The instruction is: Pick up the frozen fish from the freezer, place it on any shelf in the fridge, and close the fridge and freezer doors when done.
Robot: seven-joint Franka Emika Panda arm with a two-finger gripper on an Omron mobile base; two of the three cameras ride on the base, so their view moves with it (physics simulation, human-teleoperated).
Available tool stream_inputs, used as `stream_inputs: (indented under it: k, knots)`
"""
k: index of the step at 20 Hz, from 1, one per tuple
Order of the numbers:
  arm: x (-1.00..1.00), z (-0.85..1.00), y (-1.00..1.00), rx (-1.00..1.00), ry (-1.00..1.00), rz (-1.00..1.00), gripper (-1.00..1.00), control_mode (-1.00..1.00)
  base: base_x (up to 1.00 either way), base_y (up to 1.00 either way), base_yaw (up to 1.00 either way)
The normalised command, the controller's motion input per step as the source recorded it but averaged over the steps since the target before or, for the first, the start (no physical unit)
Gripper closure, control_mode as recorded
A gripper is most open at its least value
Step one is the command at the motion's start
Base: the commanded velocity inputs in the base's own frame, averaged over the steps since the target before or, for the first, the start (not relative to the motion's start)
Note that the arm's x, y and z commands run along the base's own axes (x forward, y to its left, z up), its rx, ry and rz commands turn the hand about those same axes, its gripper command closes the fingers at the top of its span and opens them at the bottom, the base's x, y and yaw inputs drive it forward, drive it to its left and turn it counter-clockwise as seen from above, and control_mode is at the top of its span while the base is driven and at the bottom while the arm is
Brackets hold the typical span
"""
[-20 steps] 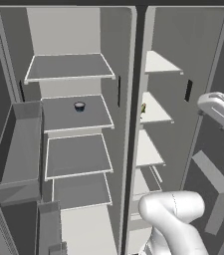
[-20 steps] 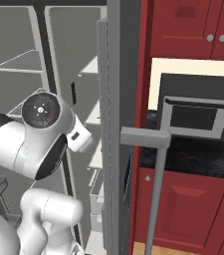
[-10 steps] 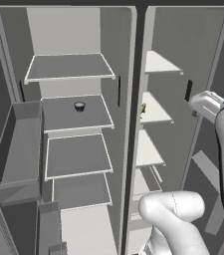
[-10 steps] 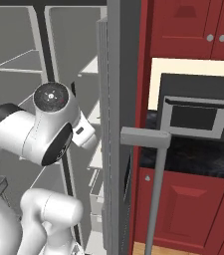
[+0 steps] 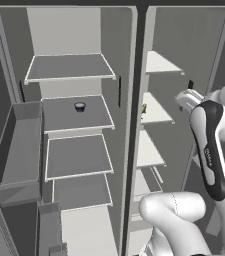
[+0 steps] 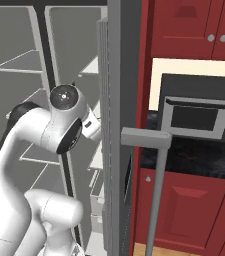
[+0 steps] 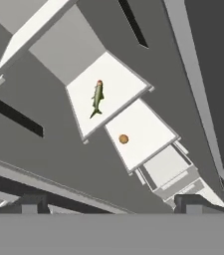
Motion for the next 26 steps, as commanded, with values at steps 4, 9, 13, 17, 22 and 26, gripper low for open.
stream_inputs:
  k: [4,9,13,17,22,26]
  knots:
    - [0.82,0.0,0.0,0.0,0.0,-0.02,-1.0,-1.0,0.0,0.0,0.0]
    - [0.54,-0.08,0.0,0.0,0.02,0.0,-1.0,-1.0,0.0,0.0,0.0]
    - [0.39,-0.25,0.0,0.0,0.0,0.0,-1.0,-1.0,0.0,0.0,0.0]
    - [0.25,-0.34,0.0,0.0,0.0,0.0,-1.0,-1.0,0.0,0.0,0.0]
    - [0.45,-0.28,-0.01,0.01,0.06,0.0,-1.0,-1.0,0.0,0.0,0.0]
    - [0.5,-0.06,-0.01,0.05,0.17,0.0,-1.0,-1.0,0.0,0.0,0.0]
